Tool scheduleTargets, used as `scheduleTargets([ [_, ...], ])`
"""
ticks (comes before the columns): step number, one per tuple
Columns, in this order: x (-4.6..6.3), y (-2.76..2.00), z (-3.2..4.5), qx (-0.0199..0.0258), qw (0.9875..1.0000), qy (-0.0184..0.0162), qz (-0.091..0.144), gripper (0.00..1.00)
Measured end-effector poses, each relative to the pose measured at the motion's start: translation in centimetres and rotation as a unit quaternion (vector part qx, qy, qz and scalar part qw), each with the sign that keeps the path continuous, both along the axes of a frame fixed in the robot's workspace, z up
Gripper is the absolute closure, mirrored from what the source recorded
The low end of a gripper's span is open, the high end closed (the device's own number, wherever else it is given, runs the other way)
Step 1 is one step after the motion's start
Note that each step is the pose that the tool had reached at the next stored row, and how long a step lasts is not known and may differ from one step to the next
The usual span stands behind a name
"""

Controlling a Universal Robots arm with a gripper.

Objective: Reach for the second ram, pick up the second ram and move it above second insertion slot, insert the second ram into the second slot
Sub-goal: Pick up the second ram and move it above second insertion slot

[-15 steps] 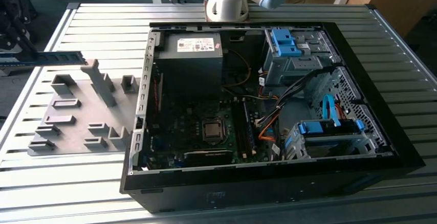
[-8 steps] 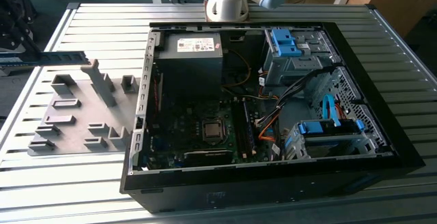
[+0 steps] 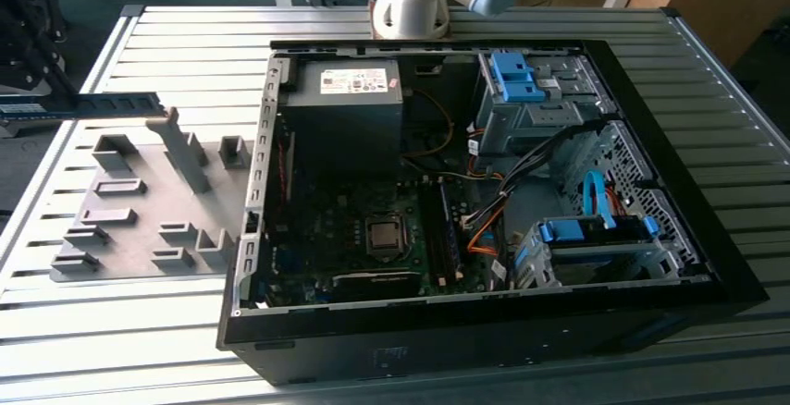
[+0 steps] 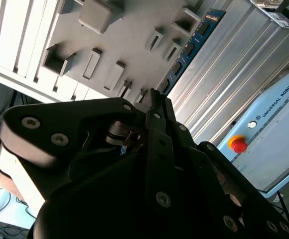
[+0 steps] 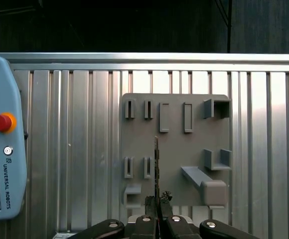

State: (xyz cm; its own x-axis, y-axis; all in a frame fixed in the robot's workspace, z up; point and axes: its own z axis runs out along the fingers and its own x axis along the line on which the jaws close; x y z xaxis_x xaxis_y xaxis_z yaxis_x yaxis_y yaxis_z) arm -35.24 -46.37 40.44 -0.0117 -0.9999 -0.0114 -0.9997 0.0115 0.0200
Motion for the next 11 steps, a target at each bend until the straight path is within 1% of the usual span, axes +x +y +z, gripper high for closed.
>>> scheduleTargets([
  [11,0.39,0.0,0.0,0.0,1.0,0.0,0.0,0.86],
])
